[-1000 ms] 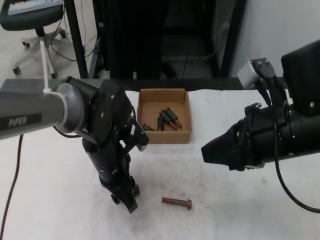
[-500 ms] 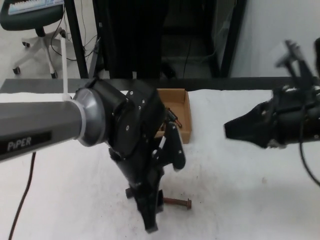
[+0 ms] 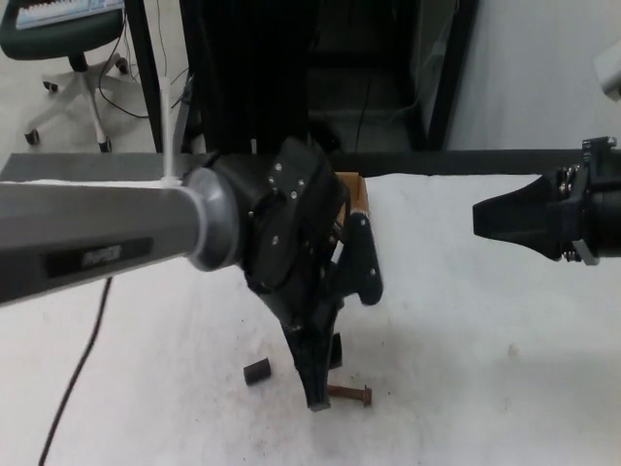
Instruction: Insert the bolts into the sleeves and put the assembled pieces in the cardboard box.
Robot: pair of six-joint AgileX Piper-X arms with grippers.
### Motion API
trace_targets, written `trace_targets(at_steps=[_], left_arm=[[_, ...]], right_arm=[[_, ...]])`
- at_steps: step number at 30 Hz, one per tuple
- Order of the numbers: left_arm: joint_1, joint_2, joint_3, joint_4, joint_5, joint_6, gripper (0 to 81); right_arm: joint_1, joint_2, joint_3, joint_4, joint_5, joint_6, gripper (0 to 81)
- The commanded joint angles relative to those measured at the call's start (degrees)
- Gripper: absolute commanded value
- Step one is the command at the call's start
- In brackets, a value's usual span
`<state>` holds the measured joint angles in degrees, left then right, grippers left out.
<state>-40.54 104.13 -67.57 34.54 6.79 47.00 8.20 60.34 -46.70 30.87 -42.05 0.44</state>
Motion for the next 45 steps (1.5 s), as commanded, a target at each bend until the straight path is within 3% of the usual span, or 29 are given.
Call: trace_targets(at_steps=[1, 6, 12, 17, 45], left_arm=[[-0.7, 0.4, -2.1, 0.4, -0.2, 1.0, 45.9], [-1.9, 1.9, -4.7, 0.7, 7.6, 0.2, 45.9], [-2.8, 3.1, -5.4, 3.8, 7.1, 1.7, 45.9], [-2.8, 3.1, -5.4, 8.3, 2.2, 6.0, 37.6], [-5.6, 7.2, -5.4, 8.2, 2.9, 6.6, 37.4]], right_arm=[[-0.2, -0.4, -0.5, 0.2, -1.2, 0.0, 16.7], [-0.2, -0.4, -0.5, 0.2, -1.6, 0.0, 16.7], [-0.2, -0.4, -0.5, 0.2, -1.6, 0.0, 16.7], [-0.2, -0.4, -0.5, 0.2, -1.6, 0.0, 16.7], [-0.2, -0.4, -0.5, 0.2, -3.0, 1.1, 16.7]])
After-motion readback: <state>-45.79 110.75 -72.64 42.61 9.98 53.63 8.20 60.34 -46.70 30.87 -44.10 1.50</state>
